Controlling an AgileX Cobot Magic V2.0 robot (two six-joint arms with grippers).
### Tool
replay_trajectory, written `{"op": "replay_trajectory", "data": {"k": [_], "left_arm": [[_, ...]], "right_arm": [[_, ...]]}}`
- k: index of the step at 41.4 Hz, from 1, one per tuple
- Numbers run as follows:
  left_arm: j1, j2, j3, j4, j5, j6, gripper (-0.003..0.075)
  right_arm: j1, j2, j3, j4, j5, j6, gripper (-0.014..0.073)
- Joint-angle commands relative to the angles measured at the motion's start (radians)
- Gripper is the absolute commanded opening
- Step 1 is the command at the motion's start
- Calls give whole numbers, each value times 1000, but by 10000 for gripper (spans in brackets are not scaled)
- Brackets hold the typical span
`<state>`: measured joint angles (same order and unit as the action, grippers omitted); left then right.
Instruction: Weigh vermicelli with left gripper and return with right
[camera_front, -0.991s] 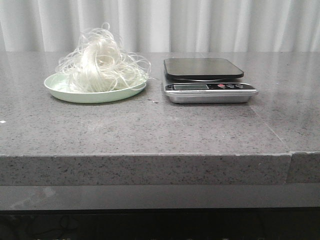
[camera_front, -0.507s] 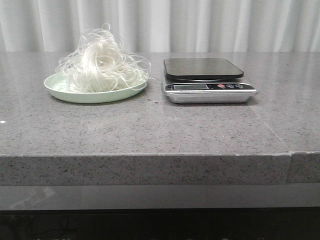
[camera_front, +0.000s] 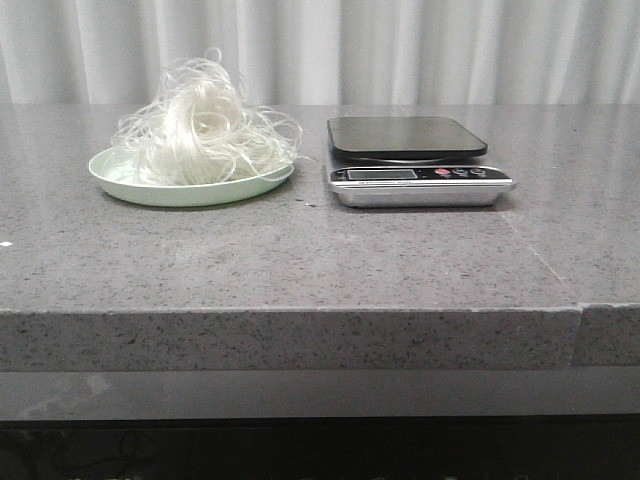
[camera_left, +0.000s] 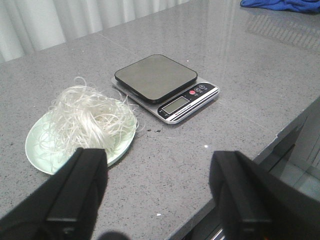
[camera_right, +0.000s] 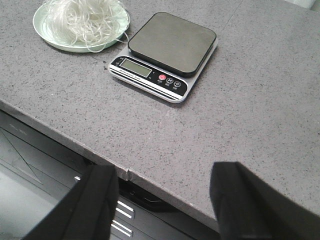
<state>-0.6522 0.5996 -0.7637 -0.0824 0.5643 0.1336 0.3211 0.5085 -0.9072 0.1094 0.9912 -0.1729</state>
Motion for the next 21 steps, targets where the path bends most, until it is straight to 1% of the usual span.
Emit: {"op": "replay_trajectory", "data": {"k": [1, 7, 10, 12, 16, 21], "left_arm": [[-5, -1, -25, -14, -77, -7, 393], [-5, -1, -25, -14, -77, -7, 275], [-5, -1, -25, -14, -77, -7, 223], [-5, -1, -25, -14, -77, -7, 193], [-5, -1, -25, -14, -77, -7, 144], [-5, -1, -25, -14, -77, -7, 145]], "right_arm": [[-5, 7, -20, 0, -56, -5, 429], [-5, 7, -20, 0, -56, -5, 251], [-5, 7, -20, 0, -56, -5, 176], [-5, 7, -20, 0, -56, -5, 140], [-5, 7, -20, 0, -56, -5, 142], [-5, 7, -20, 0, -55, -5, 142]]}}
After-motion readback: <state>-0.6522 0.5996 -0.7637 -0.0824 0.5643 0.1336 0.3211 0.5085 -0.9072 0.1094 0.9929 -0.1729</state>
